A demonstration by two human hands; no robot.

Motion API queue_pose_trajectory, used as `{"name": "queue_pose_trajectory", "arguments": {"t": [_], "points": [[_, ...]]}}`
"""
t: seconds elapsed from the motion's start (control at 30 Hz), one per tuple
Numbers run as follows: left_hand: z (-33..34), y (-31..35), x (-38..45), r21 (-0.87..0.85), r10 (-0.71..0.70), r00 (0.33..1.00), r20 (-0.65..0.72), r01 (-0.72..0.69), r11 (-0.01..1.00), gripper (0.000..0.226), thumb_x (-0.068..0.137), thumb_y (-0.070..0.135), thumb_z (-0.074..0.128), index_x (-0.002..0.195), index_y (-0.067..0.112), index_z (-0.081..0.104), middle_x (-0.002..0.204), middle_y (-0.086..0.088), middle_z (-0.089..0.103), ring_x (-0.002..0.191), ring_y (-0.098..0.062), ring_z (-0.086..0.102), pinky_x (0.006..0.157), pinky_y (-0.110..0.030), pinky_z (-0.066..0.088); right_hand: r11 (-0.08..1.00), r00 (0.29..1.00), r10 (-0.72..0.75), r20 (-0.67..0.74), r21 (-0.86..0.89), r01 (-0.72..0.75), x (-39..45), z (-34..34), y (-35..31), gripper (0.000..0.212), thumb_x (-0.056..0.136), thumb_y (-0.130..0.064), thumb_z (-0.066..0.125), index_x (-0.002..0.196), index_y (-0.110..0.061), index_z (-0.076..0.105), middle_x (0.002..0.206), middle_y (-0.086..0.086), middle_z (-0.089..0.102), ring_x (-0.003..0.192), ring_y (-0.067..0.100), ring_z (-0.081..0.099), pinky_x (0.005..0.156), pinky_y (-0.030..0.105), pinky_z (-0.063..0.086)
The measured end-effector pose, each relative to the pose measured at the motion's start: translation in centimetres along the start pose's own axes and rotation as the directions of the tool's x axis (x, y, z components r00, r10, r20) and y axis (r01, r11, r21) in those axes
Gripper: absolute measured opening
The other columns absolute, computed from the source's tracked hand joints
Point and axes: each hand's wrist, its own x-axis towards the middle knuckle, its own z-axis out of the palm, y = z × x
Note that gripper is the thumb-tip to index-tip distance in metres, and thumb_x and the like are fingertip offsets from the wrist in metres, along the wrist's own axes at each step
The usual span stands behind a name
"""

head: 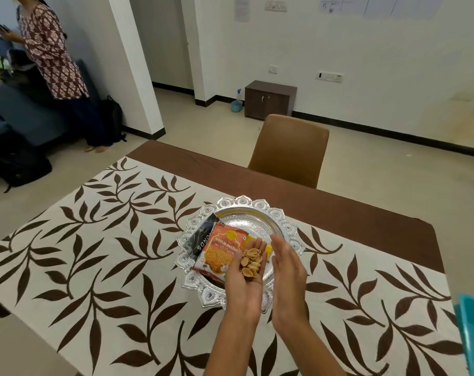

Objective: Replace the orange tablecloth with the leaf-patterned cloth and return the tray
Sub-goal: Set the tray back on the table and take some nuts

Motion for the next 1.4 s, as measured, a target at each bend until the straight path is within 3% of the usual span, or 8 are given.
{"name": "queue_pose_trajectory", "arguments": {"t": [0.17,0.33,0.57,0.77,1.03,1.17,1.27,1.4], "points": [[0.4,-0.9,-2.9,-0.054,0.067,0.998,0.016,-0.066,0.996,0.036,0.099,0.021,0.04,0.119,-0.004,0.058,0.114,-0.019,0.066,0.092,-0.022,0.07,0.063,-0.029,0.059,0.913,0.988,0.156,0.022,0.379,-0.152,-1.5,0.8,-0.2,0.038,0.099,-0.031,0.037,0.126,-0.011,0.056,0.125,0.001,0.062,0.116,0.009,0.056,0.103,0.03,0.039],[0.8,-0.7,-6.1,-0.085,0.037,0.998,0.059,-0.032,0.996,0.034,0.1,0.02,0.037,0.112,-0.001,0.06,0.094,-0.016,0.072,0.078,-0.023,0.072,0.052,-0.027,0.055,0.831,0.967,0.237,0.091,0.496,-0.251,-2.9,0.2,0.0,0.041,0.1,-0.031,0.033,0.127,-0.008,0.055,0.124,0.006,0.063,0.119,0.018,0.056,0.11,0.039,0.034],[-1.9,-4.6,-7.6,-0.095,-0.179,0.98,0.09,0.188,0.978,0.036,0.096,0.025,0.043,0.105,0.002,0.069,0.105,-0.016,0.07,0.088,-0.024,0.071,0.064,-0.033,0.059,0.783,0.971,0.235,-0.04,0.599,-0.165,-6.4,-3.9,-0.7,0.041,0.094,-0.026,0.038,0.122,-0.003,0.058,0.12,0.013,0.064,0.113,0.023,0.06,0.104,0.038,0.04],[-4.0,-11.7,-11.1,0.077,-0.393,0.917,0.07,0.388,0.919,0.037,0.095,0.026,0.044,0.117,0.004,0.063,0.115,-0.015,0.067,0.096,-0.024,0.068,0.086,-0.037,0.055,0.717,0.937,0.236,-0.258,0.697,0.011,-10.6,-11.3,-1.3,0.036,0.097,-0.023,0.038,0.118,-0.004,0.06,0.116,0.013,0.066,0.11,0.022,0.063,0.1,0.037,0.044],[-9.5,-25.0,-20.5,0.358,-0.659,0.752,0.024,0.609,0.708,0.038,0.094,0.027,0.043,0.109,0.003,0.068,0.11,-0.015,0.068,0.096,-0.025,0.067,0.08,-0.035,0.055,0.614,0.775,0.182,-0.605,0.686,0.391,-21.2,-25.6,-2.3,0.04,0.099,-0.026,0.034,0.114,-0.001,0.061,0.114,0.015,0.066,0.106,0.025,0.064,0.097,0.035,0.048],[-13.7,-31.4,-28.0,0.496,-0.732,0.681,-0.005,0.637,0.589,0.039,0.096,0.023,0.037,0.107,-0.001,0.067,0.109,-0.017,0.067,0.102,-0.027,0.062,0.098,-0.039,0.045,0.557,0.656,0.17,-0.735,0.621,0.552,-29.3,-32.8,-2.2,0.04,0.1,-0.025,0.032,0.107,0.0,0.063,0.104,0.014,0.069,0.096,0.022,0.067,0.083,0.029,0.056],[-17.5,-35.6,-33.7,0.548,-0.779,0.626,-0.038,0.665,0.507,0.045,0.098,0.022,0.033,0.093,0.001,0.073,0.106,-0.018,0.067,0.099,-0.027,0.063,0.094,-0.038,0.047,0.51,0.587,0.181,-0.789,0.586,0.63,-35.8,-37.7,-1.6,0.04,0.1,-0.024,0.031,0.102,0.001,0.062,0.096,0.014,0.071,0.089,0.021,0.069,0.076,0.026,0.057],[-22.7,-40.2,-40.3,0.621,-0.839,0.531,-0.121,0.7,0.354,0.042,0.098,0.025,0.034,0.105,-0.001,0.066,0.11,-0.019,0.066,0.105,-0.028,0.061,0.101,-0.04,0.041,0.473,0.471,0.22,-0.854,0.516,0.715,-43.7,-43.2,-0.3,0.038,0.1,-0.023,0.033,0.099,0.001,0.063,0.091,0.013,0.072,0.087,0.021,0.07,0.078,0.027,0.057]]}}
